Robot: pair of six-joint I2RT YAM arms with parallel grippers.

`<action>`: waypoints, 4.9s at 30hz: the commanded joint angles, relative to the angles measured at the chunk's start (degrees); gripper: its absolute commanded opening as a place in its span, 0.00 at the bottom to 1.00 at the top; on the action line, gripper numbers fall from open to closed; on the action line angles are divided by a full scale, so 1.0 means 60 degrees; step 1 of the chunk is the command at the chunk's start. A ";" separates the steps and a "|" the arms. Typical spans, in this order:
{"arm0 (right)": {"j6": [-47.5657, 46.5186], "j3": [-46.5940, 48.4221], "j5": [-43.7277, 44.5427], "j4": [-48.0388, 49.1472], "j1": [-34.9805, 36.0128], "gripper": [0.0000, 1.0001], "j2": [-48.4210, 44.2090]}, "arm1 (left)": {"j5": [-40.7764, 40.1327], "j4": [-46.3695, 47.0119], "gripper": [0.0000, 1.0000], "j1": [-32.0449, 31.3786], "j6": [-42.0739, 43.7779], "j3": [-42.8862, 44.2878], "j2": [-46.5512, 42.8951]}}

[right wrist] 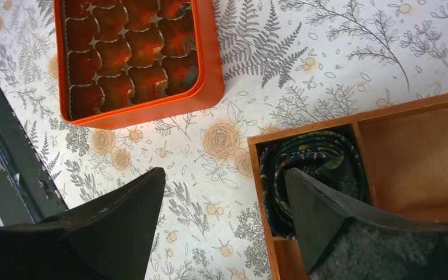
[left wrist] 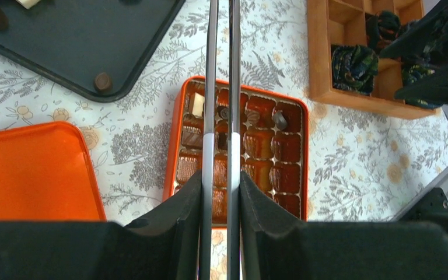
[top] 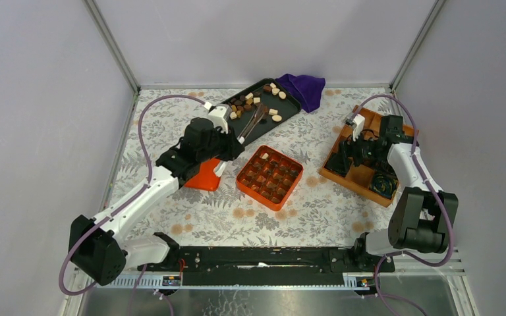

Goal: Pack the chocolate
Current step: Pick up the fake chocolate from the plate.

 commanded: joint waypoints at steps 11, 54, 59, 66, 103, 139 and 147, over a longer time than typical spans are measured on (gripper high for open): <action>-0.0945 -0.0563 0.1116 -0.1229 -0.0084 0.84 -0.1054 | 0.0925 -0.1346 0.28 0.0100 0.1148 0.0921 -0.0639; -0.1366 -0.2736 0.0360 -0.0966 -0.3104 0.85 -0.2950 | 0.1215 -0.3685 0.27 0.0497 0.1332 0.1637 0.0140; -0.1416 -0.2817 0.0376 -0.0871 -0.3298 0.85 -0.3051 | 0.1162 -0.3925 0.26 0.1087 0.1316 0.2670 0.1255; -0.1517 -0.2861 0.0305 -0.0890 -0.3478 0.85 -0.3192 | 0.0769 -0.3796 0.26 0.1480 0.1136 0.3290 0.2164; -0.1847 -0.2913 0.0082 -0.1086 -0.3989 0.86 -0.3413 | 0.1021 -0.2111 0.24 0.1564 0.0922 0.4483 0.5426; -0.1888 -0.2867 -0.0159 -0.1146 -0.4244 0.86 -0.3369 | 0.0176 -0.3362 0.50 0.1481 0.1676 0.7151 0.8184; -0.1887 -0.2851 -0.0187 -0.1131 -0.4235 0.86 -0.3339 | 0.0193 -0.3534 0.47 0.1358 0.1607 0.7377 0.8370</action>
